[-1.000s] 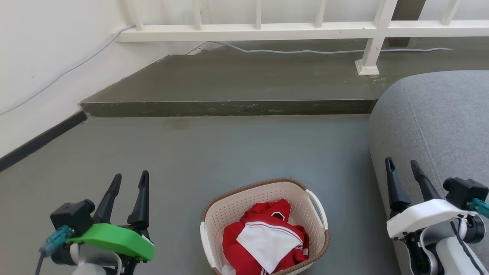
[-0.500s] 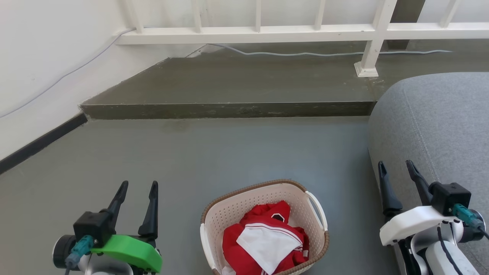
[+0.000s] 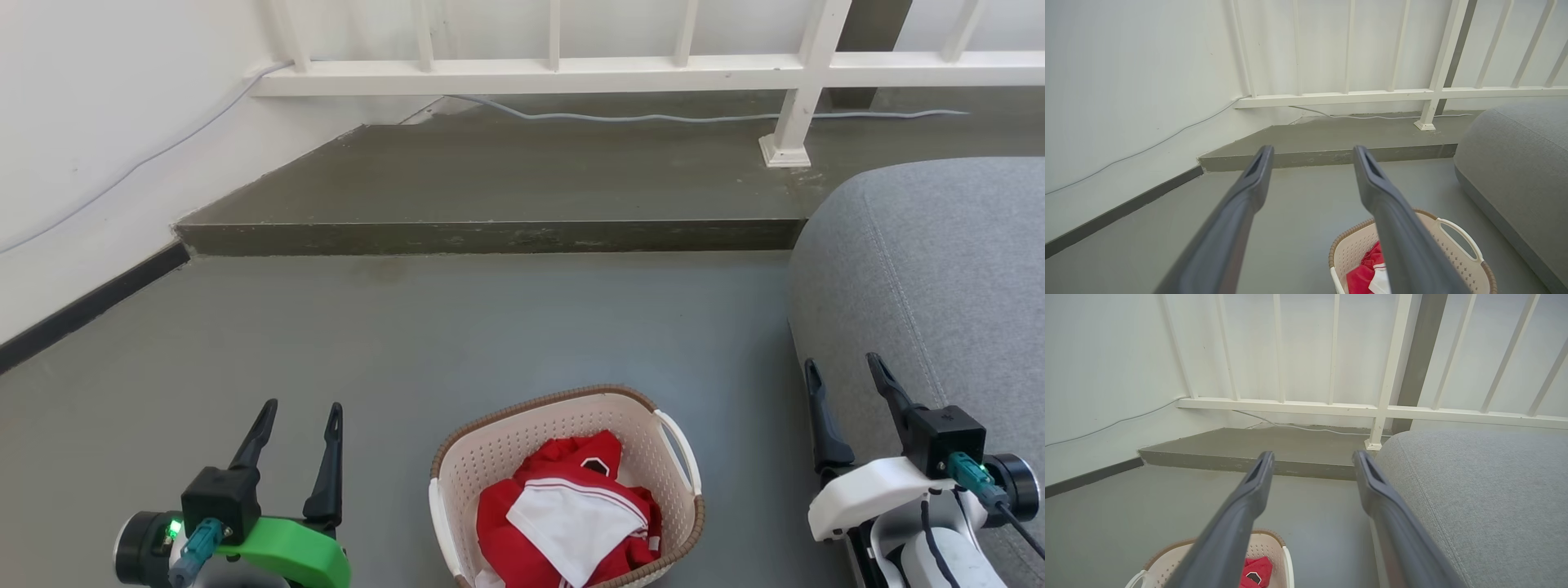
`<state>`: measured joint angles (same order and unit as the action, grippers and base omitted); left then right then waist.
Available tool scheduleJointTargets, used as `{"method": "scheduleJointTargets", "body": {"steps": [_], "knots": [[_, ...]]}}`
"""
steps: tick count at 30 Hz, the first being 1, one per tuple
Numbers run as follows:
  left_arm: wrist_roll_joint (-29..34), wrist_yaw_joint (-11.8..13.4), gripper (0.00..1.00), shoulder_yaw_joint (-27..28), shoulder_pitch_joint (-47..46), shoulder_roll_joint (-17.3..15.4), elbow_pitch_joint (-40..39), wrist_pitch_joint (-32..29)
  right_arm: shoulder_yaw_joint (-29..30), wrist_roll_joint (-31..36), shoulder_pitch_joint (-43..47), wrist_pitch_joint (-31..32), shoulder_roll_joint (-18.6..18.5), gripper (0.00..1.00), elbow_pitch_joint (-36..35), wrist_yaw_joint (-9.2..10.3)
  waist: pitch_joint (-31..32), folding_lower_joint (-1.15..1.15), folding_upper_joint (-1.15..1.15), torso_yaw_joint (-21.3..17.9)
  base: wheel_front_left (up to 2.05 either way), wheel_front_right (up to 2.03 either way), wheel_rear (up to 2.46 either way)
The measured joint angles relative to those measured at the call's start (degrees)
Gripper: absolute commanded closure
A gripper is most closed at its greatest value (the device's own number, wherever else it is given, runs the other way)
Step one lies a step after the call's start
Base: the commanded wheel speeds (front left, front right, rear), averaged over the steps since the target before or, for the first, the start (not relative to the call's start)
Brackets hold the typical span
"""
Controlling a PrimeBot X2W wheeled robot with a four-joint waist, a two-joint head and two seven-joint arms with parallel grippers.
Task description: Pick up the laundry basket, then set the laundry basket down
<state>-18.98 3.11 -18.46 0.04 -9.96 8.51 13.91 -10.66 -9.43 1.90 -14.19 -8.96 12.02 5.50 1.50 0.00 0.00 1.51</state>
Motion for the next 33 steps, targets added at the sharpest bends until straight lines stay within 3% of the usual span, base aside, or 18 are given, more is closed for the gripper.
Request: {"method": "scheduleJointTargets", "body": {"steps": [33], "knots": [[-0.41, 0.18, 0.0, -0.13, -0.01, 0.13, 1.07, -0.29, 0.88, -0.25, 0.13, -0.15, 1.19, 0.0, 0.2, -0.88, -2.45, 0.0, 0.0, -0.02, 0.0, 0.0, 0.0]]}}
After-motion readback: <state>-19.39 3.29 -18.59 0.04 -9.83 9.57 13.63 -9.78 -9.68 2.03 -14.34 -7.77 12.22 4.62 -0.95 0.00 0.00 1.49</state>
